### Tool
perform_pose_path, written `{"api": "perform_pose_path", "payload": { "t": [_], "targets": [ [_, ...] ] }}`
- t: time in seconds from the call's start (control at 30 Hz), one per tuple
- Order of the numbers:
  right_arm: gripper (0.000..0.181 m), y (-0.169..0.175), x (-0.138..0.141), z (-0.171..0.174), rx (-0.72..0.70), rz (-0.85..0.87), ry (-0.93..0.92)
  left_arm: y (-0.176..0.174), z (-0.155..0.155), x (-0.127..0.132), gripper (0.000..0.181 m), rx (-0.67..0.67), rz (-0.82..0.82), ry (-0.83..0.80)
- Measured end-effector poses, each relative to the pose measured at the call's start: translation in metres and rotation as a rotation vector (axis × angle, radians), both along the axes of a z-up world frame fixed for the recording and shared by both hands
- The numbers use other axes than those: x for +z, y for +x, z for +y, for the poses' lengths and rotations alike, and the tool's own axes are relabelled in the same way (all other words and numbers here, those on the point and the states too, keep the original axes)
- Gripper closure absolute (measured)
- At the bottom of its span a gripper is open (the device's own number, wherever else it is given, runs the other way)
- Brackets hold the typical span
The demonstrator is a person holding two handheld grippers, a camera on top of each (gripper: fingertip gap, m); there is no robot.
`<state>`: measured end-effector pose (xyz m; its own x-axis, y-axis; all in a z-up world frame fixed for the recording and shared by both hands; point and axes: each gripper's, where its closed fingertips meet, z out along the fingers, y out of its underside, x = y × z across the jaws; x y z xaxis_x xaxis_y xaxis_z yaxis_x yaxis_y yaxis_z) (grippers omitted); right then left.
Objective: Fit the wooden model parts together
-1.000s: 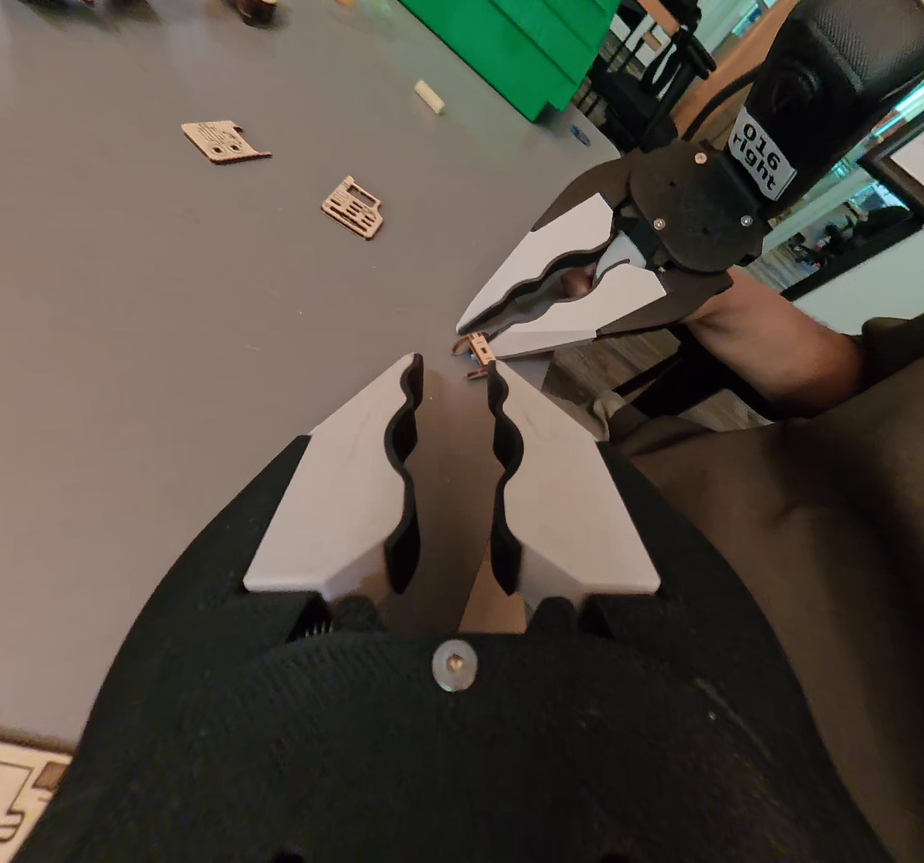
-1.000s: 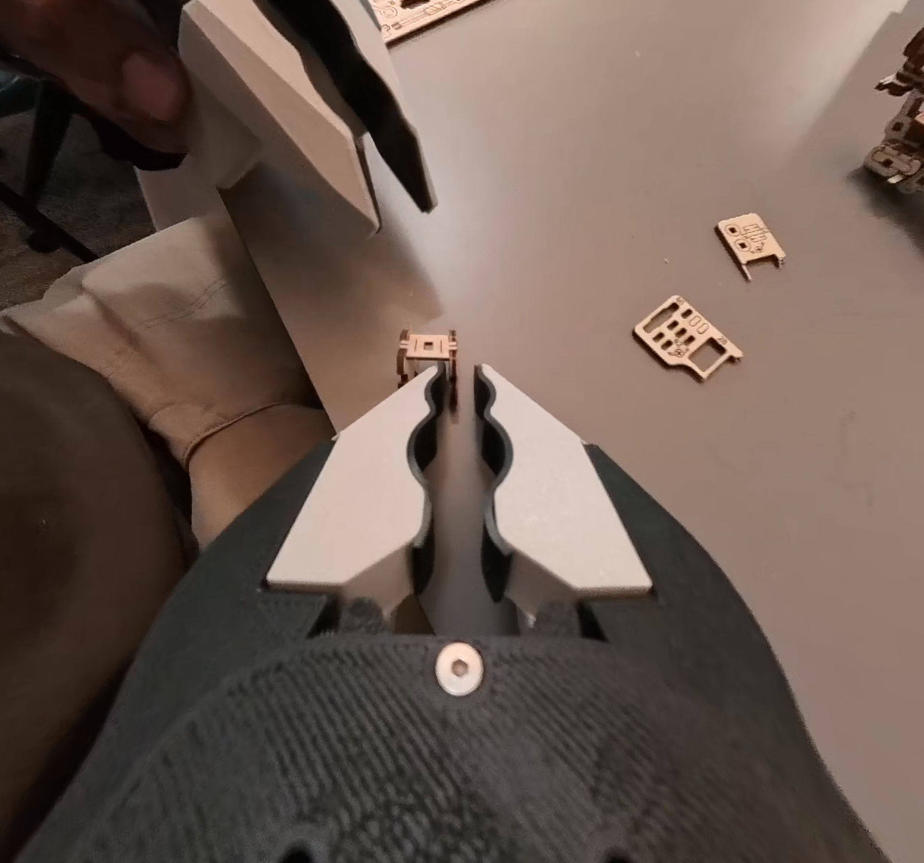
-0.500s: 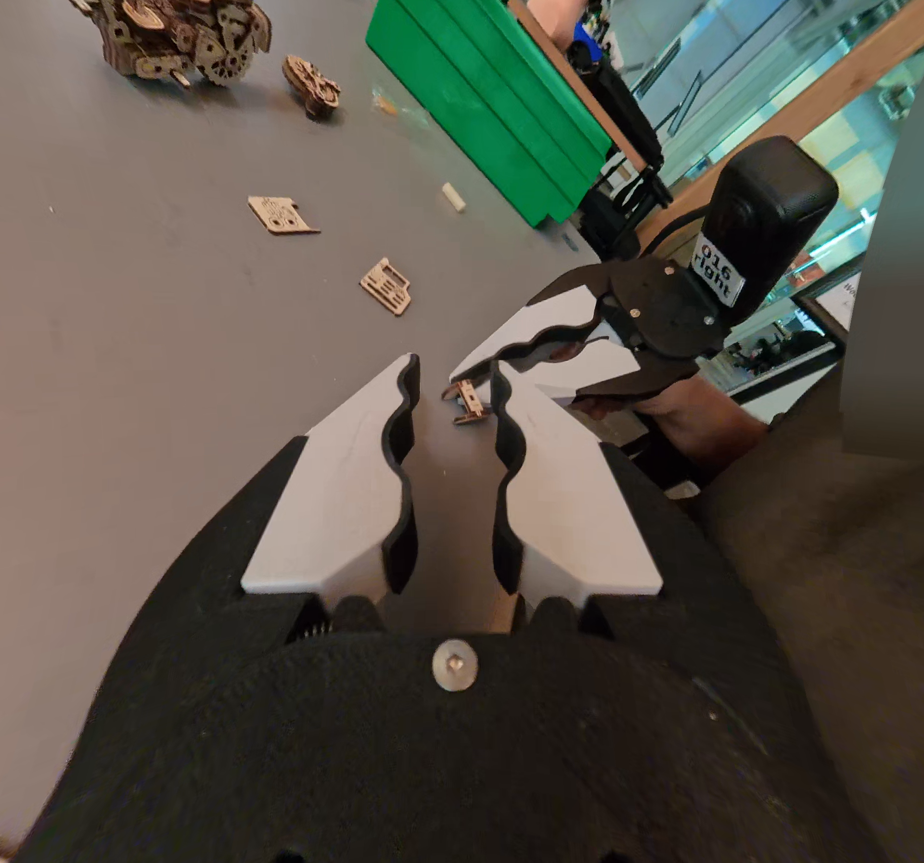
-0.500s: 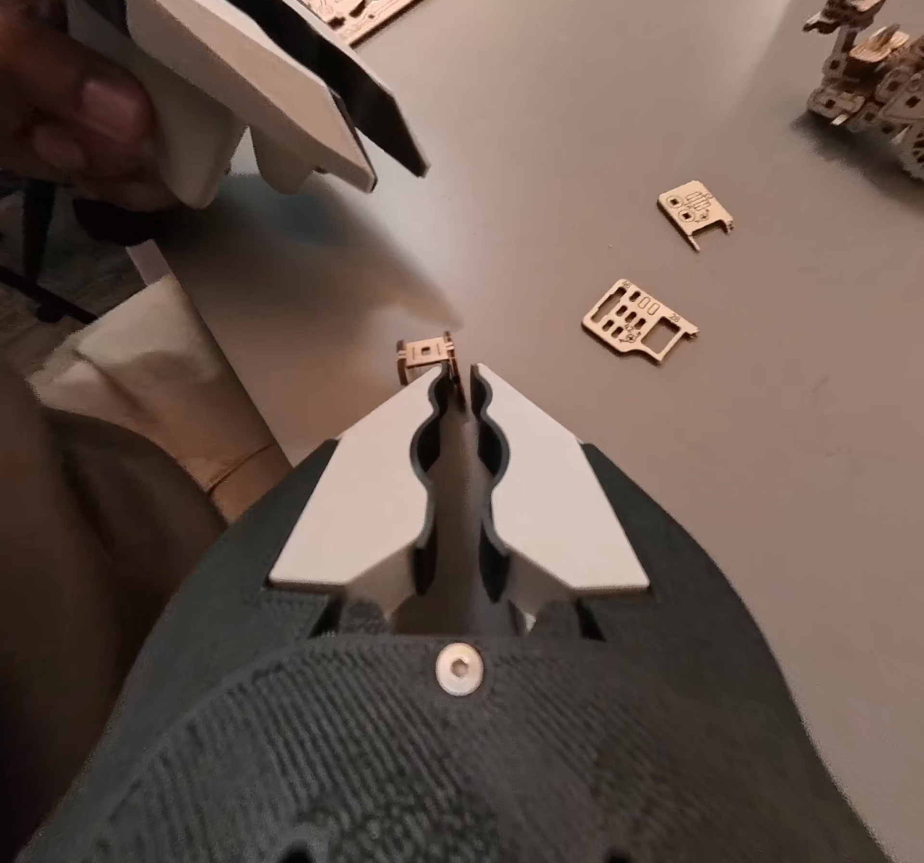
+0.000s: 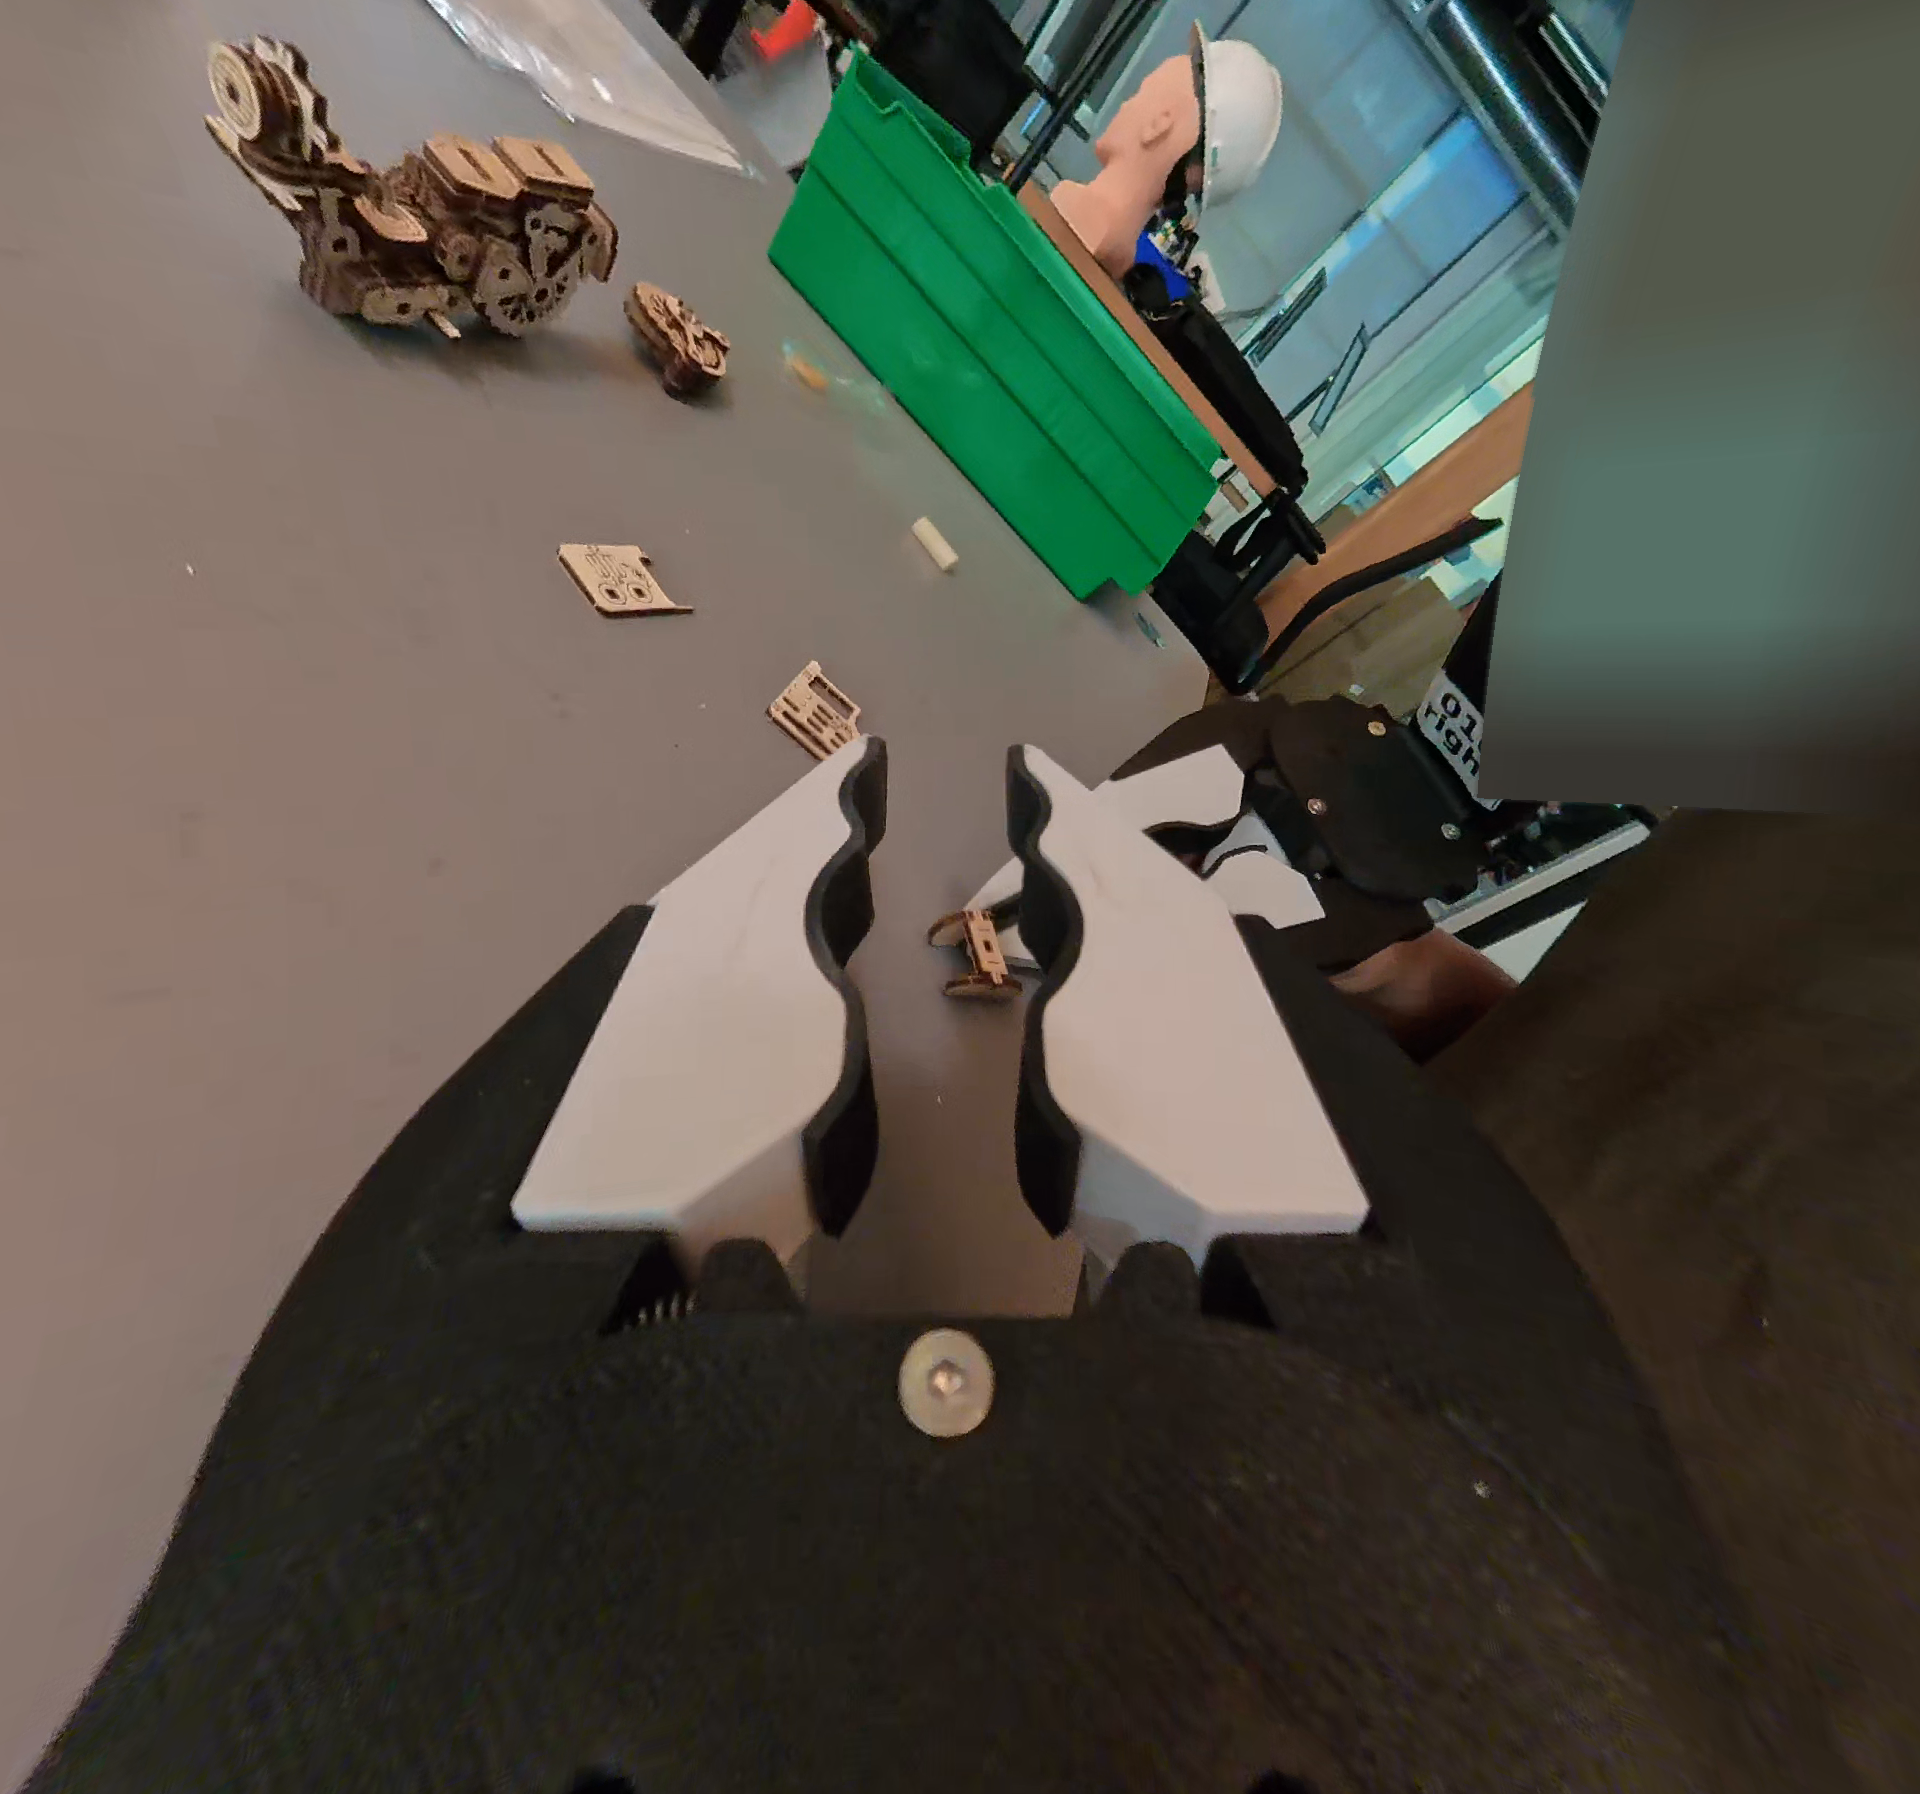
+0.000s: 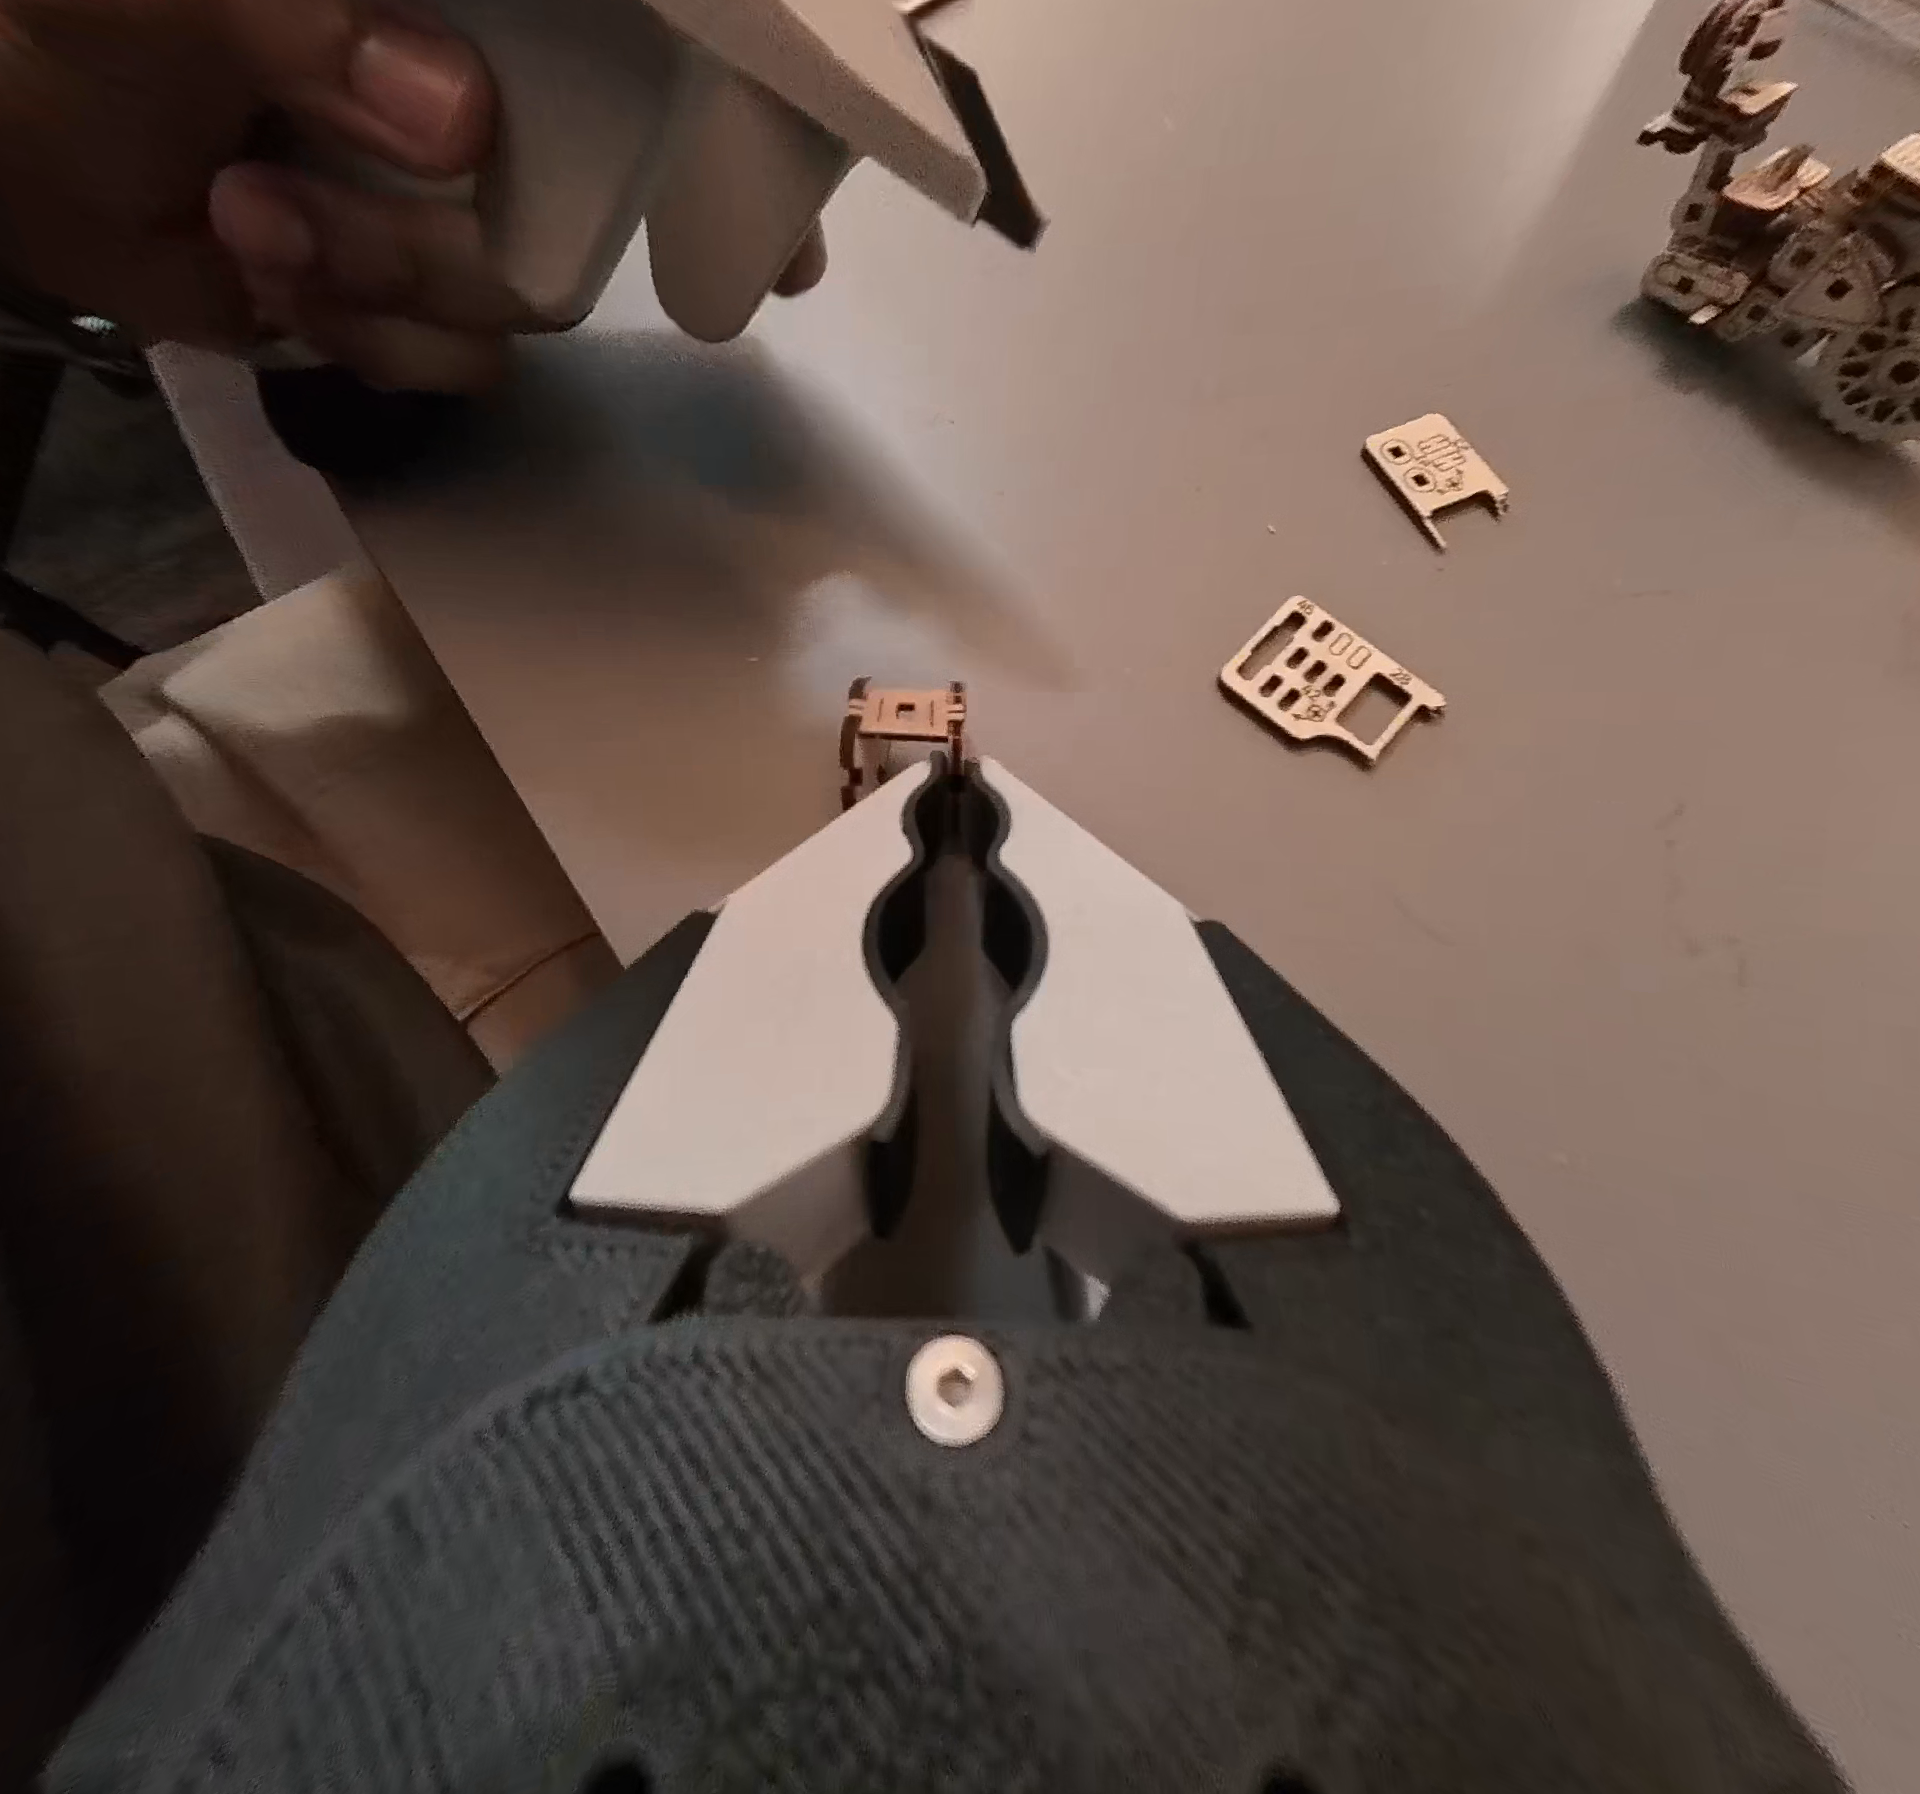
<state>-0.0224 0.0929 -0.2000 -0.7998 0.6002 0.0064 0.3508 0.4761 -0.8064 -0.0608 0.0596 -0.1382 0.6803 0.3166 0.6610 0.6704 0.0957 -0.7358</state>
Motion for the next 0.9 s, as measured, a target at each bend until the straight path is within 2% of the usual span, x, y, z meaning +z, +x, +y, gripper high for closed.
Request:
{"api": "perform_pose_path", "payload": {
  "t": [0.3,0.43,0.9],
  "targets": [
    [0.180,0.003,0.001,0.003,-0.008,0.010,-0.012,-0.001,0.002,-0.004,0.156,-0.023,-0.043,0.000],
    [0.180,0.003,0.002,0.003,-0.002,0.012,-0.023,0.003,0.007,-0.016,0.144,-0.067,-0.099,-0.053],
    [0.180,0.002,0.003,0.001,0.004,-0.004,-0.043,0.009,0.013,-0.026,0.141,-0.118,-0.139,-0.108]
  ]
}}
